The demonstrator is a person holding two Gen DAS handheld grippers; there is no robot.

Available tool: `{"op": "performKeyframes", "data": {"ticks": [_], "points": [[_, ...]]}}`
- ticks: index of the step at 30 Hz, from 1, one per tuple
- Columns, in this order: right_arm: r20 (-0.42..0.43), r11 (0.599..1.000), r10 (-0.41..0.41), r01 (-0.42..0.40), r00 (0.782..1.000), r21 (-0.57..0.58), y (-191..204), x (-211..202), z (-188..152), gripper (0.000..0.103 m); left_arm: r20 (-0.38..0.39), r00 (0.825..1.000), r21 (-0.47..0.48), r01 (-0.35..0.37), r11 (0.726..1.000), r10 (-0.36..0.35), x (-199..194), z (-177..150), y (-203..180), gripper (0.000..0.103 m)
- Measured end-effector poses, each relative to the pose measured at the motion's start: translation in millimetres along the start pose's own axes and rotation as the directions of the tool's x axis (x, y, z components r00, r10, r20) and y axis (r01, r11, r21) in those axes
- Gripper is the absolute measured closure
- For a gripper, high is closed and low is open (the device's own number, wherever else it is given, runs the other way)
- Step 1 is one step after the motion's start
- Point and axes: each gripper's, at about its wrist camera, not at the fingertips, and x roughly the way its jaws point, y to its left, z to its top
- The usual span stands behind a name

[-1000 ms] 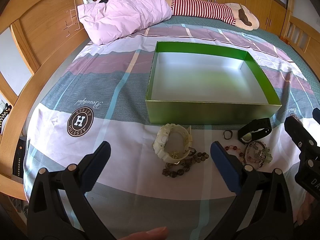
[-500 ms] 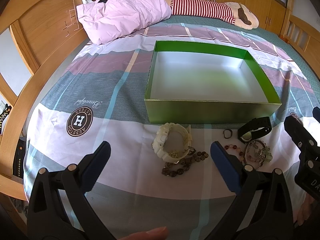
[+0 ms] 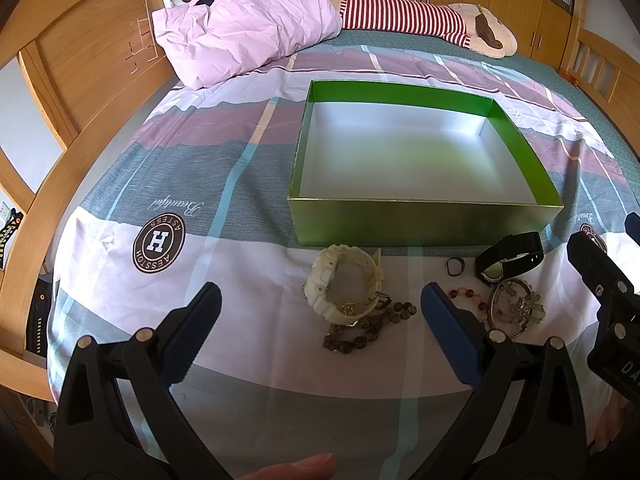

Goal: Organize jewelry

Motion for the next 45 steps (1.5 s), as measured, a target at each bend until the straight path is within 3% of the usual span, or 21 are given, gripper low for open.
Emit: {"op": "performKeyframes", "data": {"ticks": [17,25,27,30,38,45], "points": [[0.001,1.000,-0.005,0.005,1.000,-0.012,2,1,-2,0.001,-0.004,1.000,0.007,-0.003,1.000,0.003,1,-1,-2,0.002],[-0.016,0.982,-0.135,0.131,0.991,-0.134,12,13,-7,0.001,-0.029,0.998,0.005,-0.056,0.998,0.056,15,1,3,0.002],[-0.025,0.982,-0.128,0.123,0.991,-0.142,11,15,-9,0.001,-0.053,0.996,-0.003,-0.066,0.998,0.066,21,2,6,0.003],[-0.036,0.984,-0.115,0.109,0.993,-0.141,9,18,-10,0.001,-0.082,0.995,-0.012,-0.057,0.998,0.056,27,1,9,0.016],[-0.057,0.986,-0.090,0.080,0.994,-0.147,13,21,-14,0.001,-0.112,0.993,-0.016,-0.037,0.999,0.035,34,-2,5,0.029],[-0.060,0.985,-0.083,0.073,0.995,-0.157,15,22,-16,0.004,-0.119,0.992,-0.012,-0.037,0.999,0.035,36,-3,2,0.030]]}}
